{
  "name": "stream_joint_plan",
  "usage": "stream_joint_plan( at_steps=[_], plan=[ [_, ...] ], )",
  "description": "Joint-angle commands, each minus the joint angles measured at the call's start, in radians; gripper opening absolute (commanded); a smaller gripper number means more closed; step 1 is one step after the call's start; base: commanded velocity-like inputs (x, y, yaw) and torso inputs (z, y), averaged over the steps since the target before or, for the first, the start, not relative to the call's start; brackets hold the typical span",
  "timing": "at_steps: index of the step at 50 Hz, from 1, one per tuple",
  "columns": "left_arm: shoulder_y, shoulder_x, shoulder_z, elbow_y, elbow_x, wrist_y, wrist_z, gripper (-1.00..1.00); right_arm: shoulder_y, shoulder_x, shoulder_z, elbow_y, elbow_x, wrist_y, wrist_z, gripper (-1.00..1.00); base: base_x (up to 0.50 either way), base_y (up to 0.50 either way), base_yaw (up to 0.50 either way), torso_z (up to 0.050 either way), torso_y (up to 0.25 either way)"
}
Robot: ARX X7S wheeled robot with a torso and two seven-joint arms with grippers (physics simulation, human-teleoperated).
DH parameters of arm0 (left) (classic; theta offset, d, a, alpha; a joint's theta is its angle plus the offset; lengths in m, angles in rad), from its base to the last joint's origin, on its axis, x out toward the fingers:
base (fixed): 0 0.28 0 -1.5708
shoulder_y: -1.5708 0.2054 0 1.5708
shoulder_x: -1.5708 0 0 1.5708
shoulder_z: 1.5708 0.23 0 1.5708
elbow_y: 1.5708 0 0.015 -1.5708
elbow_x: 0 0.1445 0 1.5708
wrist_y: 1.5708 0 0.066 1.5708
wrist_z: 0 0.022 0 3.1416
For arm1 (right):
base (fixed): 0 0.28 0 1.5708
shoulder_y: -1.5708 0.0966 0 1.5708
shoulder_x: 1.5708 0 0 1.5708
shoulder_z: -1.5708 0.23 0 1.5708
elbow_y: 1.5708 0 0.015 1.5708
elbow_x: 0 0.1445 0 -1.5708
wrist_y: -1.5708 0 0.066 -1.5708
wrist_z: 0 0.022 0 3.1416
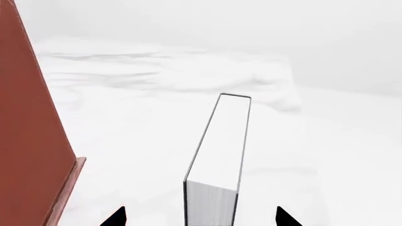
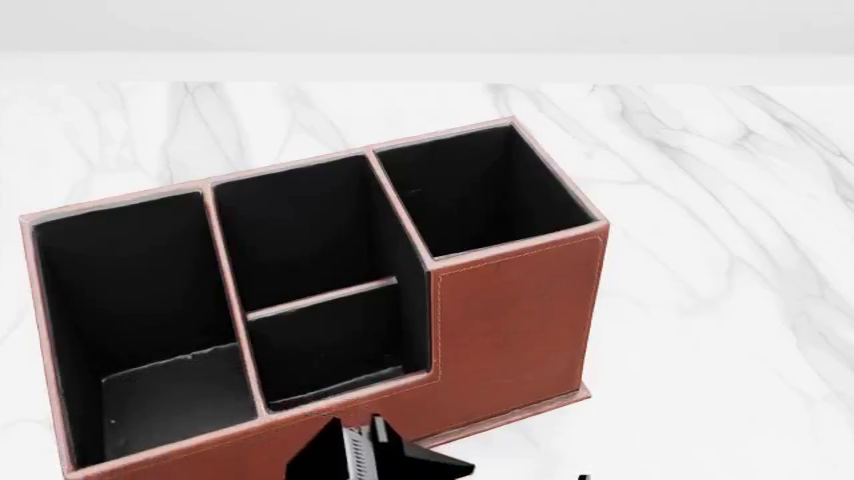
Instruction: Pick up the book and place it in the back compartment of the caddy.
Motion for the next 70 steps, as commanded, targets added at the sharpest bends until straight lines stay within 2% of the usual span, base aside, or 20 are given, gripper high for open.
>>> stream_joint_plan(
  at_steps=[1, 8, 16, 28, 42, 43, 50, 55, 70],
  plan=[
    [-0.026, 0.046, 0.016, -0.112, 0.017, 0.033, 0.013, 1.0, 0.002, 0.003, -0.002, -0.001, 0.001, 0.0, 0.003, 1.0, 0.0, 0.0, 0.0, 0.0, 0.0],
    [-0.034, 0.055, 0.028, -0.113, 0.019, 0.018, 0.007, 1.0, 0.002, 0.005, -0.004, 0.0, 0.002, -0.001, 0.004, 1.0, 0.0, 0.0, 0.0, 0.0, 0.0],
    [-0.06, 0.103, 0.038, -0.232, 0.024, 0.065, 0.028, 1.0, 0.001, 0.009, -0.004, 0.0, 0.008, -0.004, 0.005, 1.0, 0.0, 0.0, 0.0, 0.0, 0.0],
    [-0.086, 0.126, 0.07, -0.284, 0.002, 0.082, 0.028, 1.0, -0.001, 0.014, -0.005, -0.003, 0.013, -0.007, 0.007, 1.0, 0.0, 0.0, 0.0, 0.0, 0.0],
    [-0.137, 0.13, 0.331, -0.335, -0.202, 0.142, -0.035, 1.0, -0.004, 0.019, -0.009, -0.008, 0.016, -0.009, 0.008, 1.0, 0.0, 0.0, 0.0, 0.0, 0.0],
    [-0.139, 0.13, 0.349, -0.341, -0.218, 0.148, -0.038, -1.0, -0.004, 0.019, -0.009, -0.008, 0.016, -0.01, 0.008, 1.0, 0.0, 0.0, 0.0, 0.0, 0.0],
    [-0.162, 0.13, 0.452, -0.379, -0.319, 0.186, -0.048, -1.0, -0.003, 0.019, -0.011, -0.008, 0.014, -0.011, 0.009, 1.0, 0.0, 0.0, 0.0, 0.0, 0.0],
    [-0.167, 0.121, 0.468, -0.375, -0.335, 0.193, -0.057, -1.0, -0.003, 0.02, -0.011, -0.008, 0.015, -0.013, 0.011, 1.0, 0.0, 0.0, 0.0, 0.0, 0.0],
    [-0.179, -0.097, 0.484, -0.009, -0.34, 0.07, -0.229, -1.0, 0.0, 0.02, -0.014, -0.001, 0.013, -0.015, 0.015, 1.0, 0.0, 0.0, 0.0, 0.0, 0.0]
  ],
)
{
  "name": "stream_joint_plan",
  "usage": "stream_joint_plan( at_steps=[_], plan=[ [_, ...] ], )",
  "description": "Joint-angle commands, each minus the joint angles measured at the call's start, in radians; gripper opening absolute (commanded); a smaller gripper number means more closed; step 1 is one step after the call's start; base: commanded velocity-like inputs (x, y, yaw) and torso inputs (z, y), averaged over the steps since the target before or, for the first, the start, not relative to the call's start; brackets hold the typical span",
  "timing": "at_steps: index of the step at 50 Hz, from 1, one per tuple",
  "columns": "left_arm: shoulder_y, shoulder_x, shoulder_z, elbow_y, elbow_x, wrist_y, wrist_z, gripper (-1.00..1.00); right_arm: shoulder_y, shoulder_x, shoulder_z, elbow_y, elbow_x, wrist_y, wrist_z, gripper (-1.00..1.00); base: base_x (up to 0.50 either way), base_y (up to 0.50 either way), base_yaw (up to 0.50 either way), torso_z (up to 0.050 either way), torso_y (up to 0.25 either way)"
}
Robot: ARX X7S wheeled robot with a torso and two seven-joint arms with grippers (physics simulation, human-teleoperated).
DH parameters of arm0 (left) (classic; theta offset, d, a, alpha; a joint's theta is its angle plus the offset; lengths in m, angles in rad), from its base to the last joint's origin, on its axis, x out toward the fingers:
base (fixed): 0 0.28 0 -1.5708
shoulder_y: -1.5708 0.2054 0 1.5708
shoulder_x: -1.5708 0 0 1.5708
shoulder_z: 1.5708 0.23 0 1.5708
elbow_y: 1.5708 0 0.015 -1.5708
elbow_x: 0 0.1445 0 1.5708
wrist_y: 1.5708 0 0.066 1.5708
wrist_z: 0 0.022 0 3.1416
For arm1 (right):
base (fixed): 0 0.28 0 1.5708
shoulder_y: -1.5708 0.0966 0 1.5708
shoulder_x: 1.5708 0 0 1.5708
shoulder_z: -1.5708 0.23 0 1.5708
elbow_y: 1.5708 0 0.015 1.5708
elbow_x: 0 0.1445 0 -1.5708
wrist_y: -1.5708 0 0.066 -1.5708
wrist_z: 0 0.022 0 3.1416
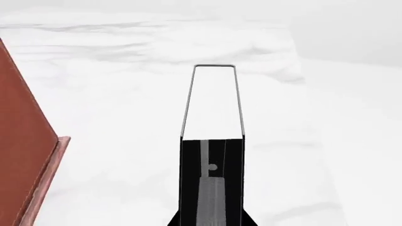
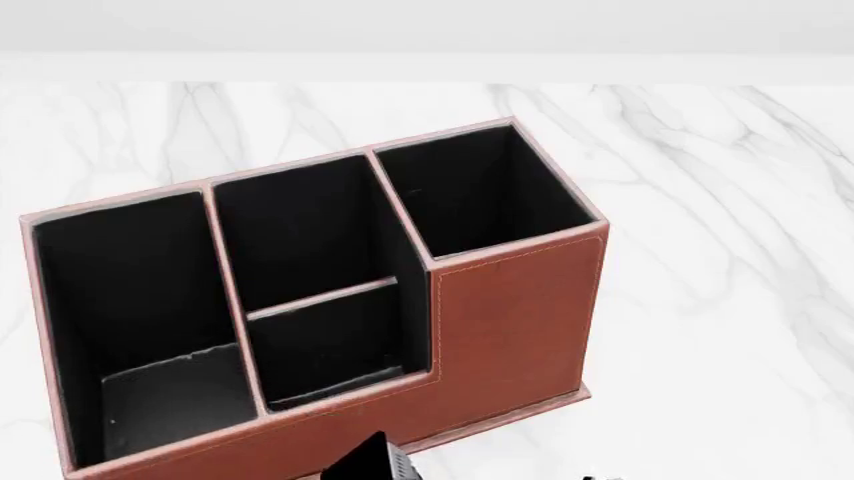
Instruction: Pick up the book and place it in the back compartment of the caddy.
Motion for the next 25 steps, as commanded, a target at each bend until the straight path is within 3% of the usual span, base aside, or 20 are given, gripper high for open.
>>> stream_joint_plan(
  at_steps=[1, 12, 25],
  plan=[
    [-0.017, -0.131, 0.013, 0.217, -0.039, -0.072, -0.105, -1.0, 0.003, 0.001, -0.002, 0.005, 0.001, 0.0, 0.003, 1.0, 0.0, 0.0, 0.0, 0.0, 0.015],
    [-0.02, -0.246, 0.01, 0.401, -0.039, -0.111, -0.191, -1.0, 0.003, 0.002, -0.003, 0.005, -0.001, -0.003, 0.006, 1.0, 0.0, 0.0, 0.0, 0.0, 0.0],
    [-0.047, -0.461, -0.007, 0.73, -0.06, -0.2, -0.335, -1.0, 0.004, 0.0, -0.008, 0.01, -0.011, -0.002, 0.009, 1.0, 0.0, 0.0, 0.0, 0.0, 0.002]
  ],
)
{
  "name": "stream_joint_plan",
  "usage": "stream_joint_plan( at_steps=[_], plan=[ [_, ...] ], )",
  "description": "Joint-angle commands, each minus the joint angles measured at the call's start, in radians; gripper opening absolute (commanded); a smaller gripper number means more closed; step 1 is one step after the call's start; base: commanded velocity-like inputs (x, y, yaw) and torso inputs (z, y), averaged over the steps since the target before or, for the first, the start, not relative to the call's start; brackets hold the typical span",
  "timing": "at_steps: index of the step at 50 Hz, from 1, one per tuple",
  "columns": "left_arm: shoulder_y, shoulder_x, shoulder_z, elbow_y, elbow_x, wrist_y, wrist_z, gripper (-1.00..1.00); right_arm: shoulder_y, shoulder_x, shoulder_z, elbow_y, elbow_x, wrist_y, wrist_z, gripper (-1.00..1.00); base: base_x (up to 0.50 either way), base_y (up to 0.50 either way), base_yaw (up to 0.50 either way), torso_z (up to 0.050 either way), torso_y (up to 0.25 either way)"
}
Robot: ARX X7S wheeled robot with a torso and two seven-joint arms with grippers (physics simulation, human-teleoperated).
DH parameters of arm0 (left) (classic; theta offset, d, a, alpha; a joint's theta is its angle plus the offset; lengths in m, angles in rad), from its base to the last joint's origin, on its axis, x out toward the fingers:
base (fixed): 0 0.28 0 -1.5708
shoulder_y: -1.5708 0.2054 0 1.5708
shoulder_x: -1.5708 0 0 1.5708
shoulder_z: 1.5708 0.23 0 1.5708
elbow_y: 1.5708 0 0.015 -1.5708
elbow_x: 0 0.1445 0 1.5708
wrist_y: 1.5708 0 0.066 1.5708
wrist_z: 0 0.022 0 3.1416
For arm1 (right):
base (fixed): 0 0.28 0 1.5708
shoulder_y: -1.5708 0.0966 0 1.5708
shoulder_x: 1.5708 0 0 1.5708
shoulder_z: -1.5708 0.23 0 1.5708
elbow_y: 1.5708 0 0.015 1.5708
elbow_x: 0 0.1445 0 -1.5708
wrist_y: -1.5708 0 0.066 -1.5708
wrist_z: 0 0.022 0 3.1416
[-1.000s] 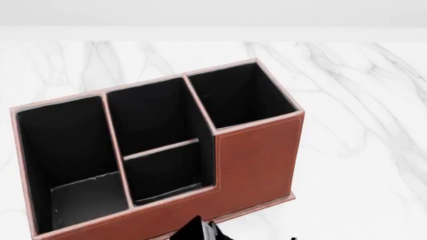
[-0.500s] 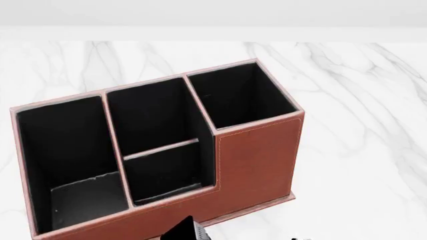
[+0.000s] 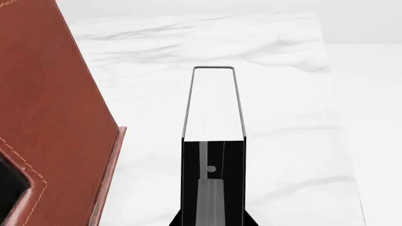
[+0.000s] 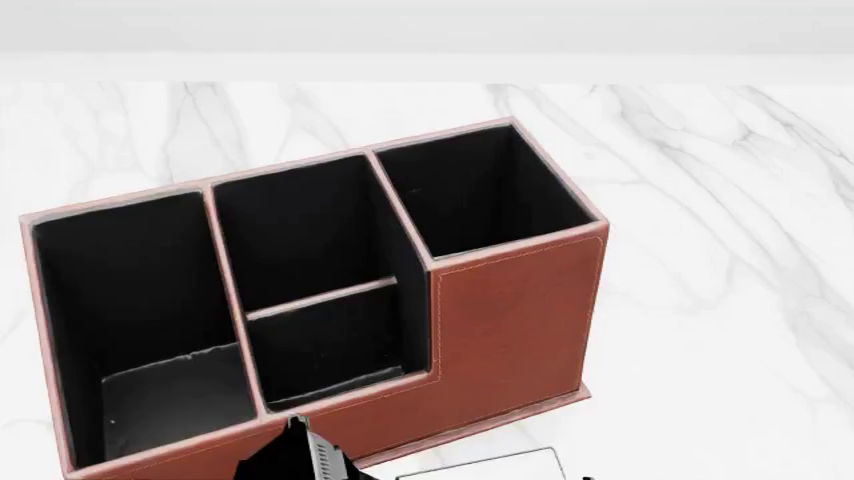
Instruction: Pick up the book and place it in the back compartment of the caddy.
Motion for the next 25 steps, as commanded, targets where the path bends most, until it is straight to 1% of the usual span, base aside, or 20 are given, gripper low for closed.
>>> stream_joint_plan(
  at_steps=[1, 4, 16, 25],
  plan=[
    [-0.032, -0.165, -0.048, 0.28, -0.057, -0.076, -0.115, -1.0, 0.002, -0.001, -0.005, 0.005, -0.006, 0.0, 0.002, 1.0, 0.0, 0.0, 0.0, 0.0, 0.0],
    [-0.041, -0.205, -0.057, 0.334, -0.066, -0.094, -0.141, -1.0, 0.003, -0.003, -0.008, 0.008, -0.01, -0.001, 0.002, 1.0, 0.0, 0.0, 0.0, 0.0, 0.0],
    [-0.077, -0.32, -0.086, 0.49, -0.104, -0.153, -0.209, -1.0, 0.007, -0.003, -0.013, 0.013, -0.014, 0.003, 0.004, 1.0, 0.0, 0.0, 0.0, 0.0, 0.001],
    [-0.113, -0.369, -0.103, 0.55, -0.117, -0.199, -0.254, -1.0, 0.013, -0.002, -0.017, 0.016, -0.014, 0.008, 0.005, 1.0, 0.0, 0.0, 0.0, 0.0, 0.001]
  ],
)
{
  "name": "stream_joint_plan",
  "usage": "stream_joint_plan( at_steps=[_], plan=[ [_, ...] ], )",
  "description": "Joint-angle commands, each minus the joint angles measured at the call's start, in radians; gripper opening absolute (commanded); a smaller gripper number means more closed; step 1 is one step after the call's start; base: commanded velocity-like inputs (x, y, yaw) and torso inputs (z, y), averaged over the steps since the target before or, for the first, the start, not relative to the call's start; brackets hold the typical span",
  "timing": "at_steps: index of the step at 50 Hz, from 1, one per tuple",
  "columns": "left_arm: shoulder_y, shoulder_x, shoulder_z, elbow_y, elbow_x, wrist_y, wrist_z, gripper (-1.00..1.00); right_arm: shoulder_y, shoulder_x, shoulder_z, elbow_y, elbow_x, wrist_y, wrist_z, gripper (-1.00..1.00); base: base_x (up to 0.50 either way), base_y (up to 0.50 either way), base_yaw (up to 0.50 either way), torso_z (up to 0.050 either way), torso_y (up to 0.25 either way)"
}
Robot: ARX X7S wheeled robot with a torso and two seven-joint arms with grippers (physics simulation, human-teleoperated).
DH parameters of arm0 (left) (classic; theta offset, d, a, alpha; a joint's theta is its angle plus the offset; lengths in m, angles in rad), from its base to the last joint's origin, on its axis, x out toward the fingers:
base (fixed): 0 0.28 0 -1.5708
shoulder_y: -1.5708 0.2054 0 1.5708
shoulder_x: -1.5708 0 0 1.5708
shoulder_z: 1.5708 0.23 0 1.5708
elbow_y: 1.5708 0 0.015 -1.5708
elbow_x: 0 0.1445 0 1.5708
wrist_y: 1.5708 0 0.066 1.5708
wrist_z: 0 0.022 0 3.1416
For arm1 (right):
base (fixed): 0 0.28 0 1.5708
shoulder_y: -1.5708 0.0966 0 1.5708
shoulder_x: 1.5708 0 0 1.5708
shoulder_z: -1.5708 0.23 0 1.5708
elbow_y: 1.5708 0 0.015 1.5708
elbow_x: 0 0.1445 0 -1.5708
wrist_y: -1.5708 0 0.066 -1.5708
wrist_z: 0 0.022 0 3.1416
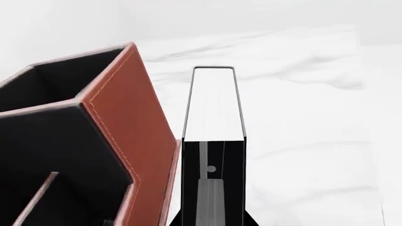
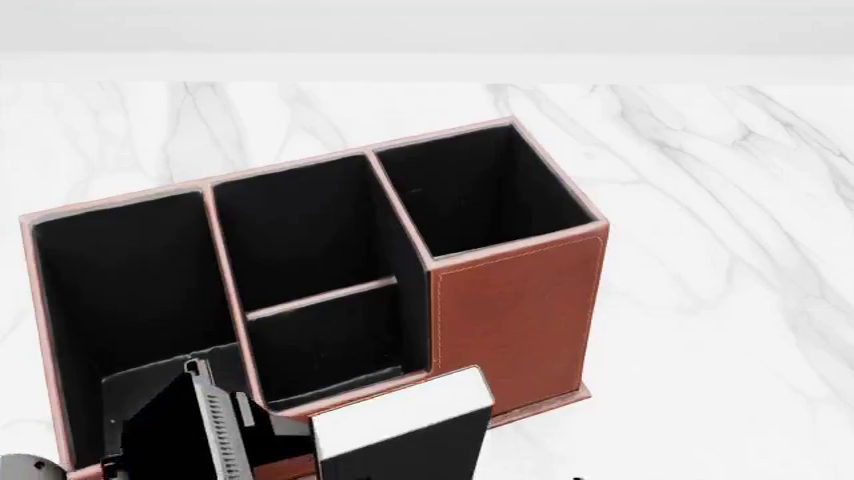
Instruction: Pick up the book and place it in the back compartment of the caddy.
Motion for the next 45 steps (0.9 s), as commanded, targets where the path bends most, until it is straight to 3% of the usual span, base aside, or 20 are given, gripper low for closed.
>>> stream_joint_plan(
  at_steps=[1, 25, 45],
  plan=[
    [-0.049, -0.083, -0.05, 0.138, -0.05, -0.06, -0.074, -1.0, 0.006, 0.0, -0.006, 0.006, -0.003, 0.005, 0.002, 1.0, 0.0, 0.0, 0.0, 0.0, 0.0],
    [-0.05, -0.143, -0.063, 0.224, 0.212, -0.005, -0.292, -1.0, 0.011, -0.001, -0.017, 0.018, -0.015, 0.005, 0.004, 1.0, 0.0, 0.0, 0.0, 0.0, 0.001],
    [-0.042, -0.085, -0.071, 0.095, 0.225, 0.035, -0.271, -1.0, 0.013, -0.001, -0.026, 0.024, -0.026, -0.001, 0.005, 1.0, 0.0, 0.0, 0.0, 0.0, 0.001]
  ],
)
